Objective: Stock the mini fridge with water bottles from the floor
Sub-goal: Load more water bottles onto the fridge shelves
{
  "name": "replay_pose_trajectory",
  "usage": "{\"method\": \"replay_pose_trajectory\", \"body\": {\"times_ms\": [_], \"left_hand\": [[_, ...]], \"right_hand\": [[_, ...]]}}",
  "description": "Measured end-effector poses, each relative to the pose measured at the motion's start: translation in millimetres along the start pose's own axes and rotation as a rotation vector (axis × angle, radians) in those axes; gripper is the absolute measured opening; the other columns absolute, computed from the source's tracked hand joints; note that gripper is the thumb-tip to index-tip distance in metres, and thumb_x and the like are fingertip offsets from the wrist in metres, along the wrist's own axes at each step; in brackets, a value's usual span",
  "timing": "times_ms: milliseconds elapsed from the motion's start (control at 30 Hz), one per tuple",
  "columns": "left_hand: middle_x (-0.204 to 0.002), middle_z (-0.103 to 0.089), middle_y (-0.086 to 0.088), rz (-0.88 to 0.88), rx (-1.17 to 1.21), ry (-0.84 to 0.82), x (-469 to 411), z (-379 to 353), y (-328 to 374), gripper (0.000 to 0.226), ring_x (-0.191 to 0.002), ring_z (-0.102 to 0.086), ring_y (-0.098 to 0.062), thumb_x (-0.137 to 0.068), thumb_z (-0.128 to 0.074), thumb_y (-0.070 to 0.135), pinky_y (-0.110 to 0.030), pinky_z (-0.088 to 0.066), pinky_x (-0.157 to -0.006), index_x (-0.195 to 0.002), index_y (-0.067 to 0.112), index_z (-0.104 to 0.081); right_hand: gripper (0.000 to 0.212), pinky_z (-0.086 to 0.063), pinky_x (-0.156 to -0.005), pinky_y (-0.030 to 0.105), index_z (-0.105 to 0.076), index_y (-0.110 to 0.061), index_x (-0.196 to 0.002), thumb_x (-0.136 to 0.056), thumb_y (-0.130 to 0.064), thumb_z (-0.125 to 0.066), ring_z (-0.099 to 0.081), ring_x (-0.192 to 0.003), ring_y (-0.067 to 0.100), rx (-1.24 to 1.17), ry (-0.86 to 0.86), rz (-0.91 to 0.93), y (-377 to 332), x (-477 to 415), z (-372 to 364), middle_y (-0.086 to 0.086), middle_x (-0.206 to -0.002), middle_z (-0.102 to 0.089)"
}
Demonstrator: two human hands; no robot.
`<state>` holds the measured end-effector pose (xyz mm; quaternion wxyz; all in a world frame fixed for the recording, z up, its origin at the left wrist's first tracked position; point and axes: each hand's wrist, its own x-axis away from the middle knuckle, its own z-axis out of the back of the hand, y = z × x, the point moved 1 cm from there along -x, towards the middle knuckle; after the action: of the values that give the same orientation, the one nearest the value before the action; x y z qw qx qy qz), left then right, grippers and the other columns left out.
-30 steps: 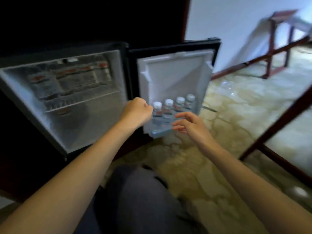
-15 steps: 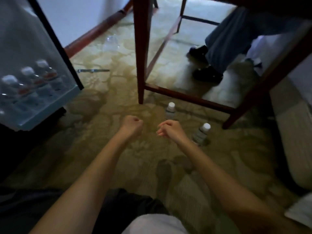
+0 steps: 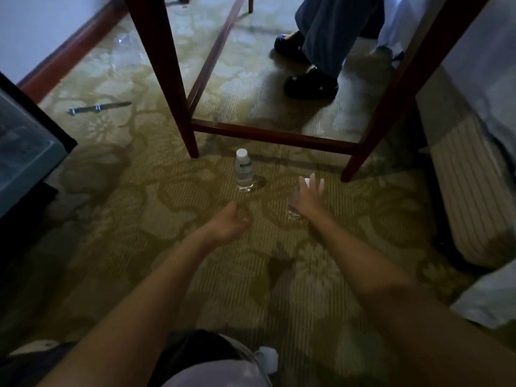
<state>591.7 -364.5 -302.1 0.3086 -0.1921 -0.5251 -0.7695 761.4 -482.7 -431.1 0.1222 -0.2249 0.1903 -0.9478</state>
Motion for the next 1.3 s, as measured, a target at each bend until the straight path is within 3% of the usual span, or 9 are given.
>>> {"method": "replay_pose_trajectory", "body": {"times_ms": [133,233,400,633,800,933,1000,1100,1300], "left_hand": [[-0.108,-0.052,-0.014,0.029,-0.012,0.048,-1,5,1,0.046,-0.088,-0.05,-0.018,-0.094,-0.047,0.014,-0.029,-0.041,-0.071,-0.137,0.008,-0.032],[-0.102,-0.049,-0.008,0.012,0.011,0.041,-1,1,0,0.044,-0.088,-0.049,-0.018,-0.094,-0.046,0.013,-0.026,-0.04,-0.064,-0.136,0.007,-0.033],[-0.078,-0.047,0.001,0.06,0.043,0.032,4,-7,-23,0.045,-0.073,-0.048,-0.017,-0.094,-0.048,0.01,-0.024,-0.037,-0.059,-0.136,0.004,-0.034],[-0.102,-0.051,-0.008,0.087,0.08,0.042,18,12,-55,0.062,-0.088,-0.051,-0.017,-0.084,-0.06,-0.003,-0.015,-0.043,-0.053,-0.137,0.001,-0.03],[-0.093,-0.049,0.004,0.026,0.215,0.069,46,40,-76,0.076,-0.071,-0.057,-0.003,-0.079,-0.057,-0.017,-0.009,-0.047,-0.051,-0.142,0.005,-0.02],[-0.127,-0.047,-0.001,0.039,0.195,0.272,66,80,-104,0.08,-0.109,-0.044,-0.011,-0.077,-0.066,-0.006,-0.013,-0.045,-0.067,-0.143,0.015,-0.027],[-0.126,-0.048,-0.002,0.008,0.242,0.389,79,103,-113,0.073,-0.102,-0.048,-0.007,-0.076,-0.066,-0.006,-0.011,-0.046,-0.06,-0.139,0.015,-0.036],[-0.109,-0.057,0.004,-0.051,0.337,0.529,107,143,-132,0.061,-0.085,-0.055,-0.002,-0.072,-0.07,-0.006,-0.006,-0.049,-0.058,-0.125,0.014,-0.046],[-0.1,-0.062,0.007,-0.005,0.273,0.846,155,204,-156,0.061,-0.092,-0.061,-0.012,-0.061,-0.082,0.021,-0.02,-0.048,-0.068,-0.114,0.021,-0.051]], "right_hand": [[0.05,-0.04,-0.101,0.042,-0.038,-0.017,-0.135,-0.088,-0.011,-0.057,-0.033,-0.129,0.032,0.066,0.059,0.04,6,-4,0,0.011,-0.145,-0.027],[0.037,-0.044,-0.09,0.038,-0.043,-0.015,-0.127,-0.091,-0.014,-0.051,-0.048,-0.115,0.033,0.087,0.059,0.108,11,-2,-1,0.015,-0.128,-0.042],[0.034,-0.046,-0.087,0.04,-0.046,-0.014,-0.121,-0.089,-0.02,-0.056,-0.055,-0.108,0.032,0.15,0.057,0.24,9,15,-11,0.015,-0.117,-0.055],[0.02,-0.052,-0.079,0.042,-0.064,-0.013,-0.089,-0.073,-0.023,-0.071,-0.062,-0.087,0.024,-0.092,-0.08,0.466,-47,50,-12,0.009,-0.093,-0.068],[0.02,-0.052,-0.08,0.038,-0.064,-0.016,-0.092,-0.074,-0.023,-0.071,-0.059,-0.088,0.014,-0.034,-0.308,0.8,-128,89,-15,0.001,-0.096,-0.067],[0.023,-0.05,-0.076,0.032,-0.066,-0.02,-0.095,-0.074,-0.027,-0.071,-0.059,-0.088,0.013,-0.01,-0.375,0.991,-209,119,-18,-0.002,-0.096,-0.067],[0.022,-0.05,-0.075,0.032,-0.065,-0.029,-0.092,-0.07,-0.03,-0.071,-0.059,-0.085,0.01,-0.03,-0.393,1.073,-246,135,-17,-0.01,-0.09,-0.064],[0.023,-0.043,-0.065,0.015,-0.061,-0.032,-0.081,-0.068,-0.017,-0.074,-0.055,-0.072,-0.004,-0.11,-0.453,1.181,-307,169,-18,-0.017,-0.076,-0.061],[0.021,-0.038,-0.059,0.01,-0.062,-0.029,-0.074,-0.069,-0.012,-0.073,-0.052,-0.059,-0.004,-0.187,-0.579,1.324,-402,221,-24,-0.016,-0.067,-0.058]]}}
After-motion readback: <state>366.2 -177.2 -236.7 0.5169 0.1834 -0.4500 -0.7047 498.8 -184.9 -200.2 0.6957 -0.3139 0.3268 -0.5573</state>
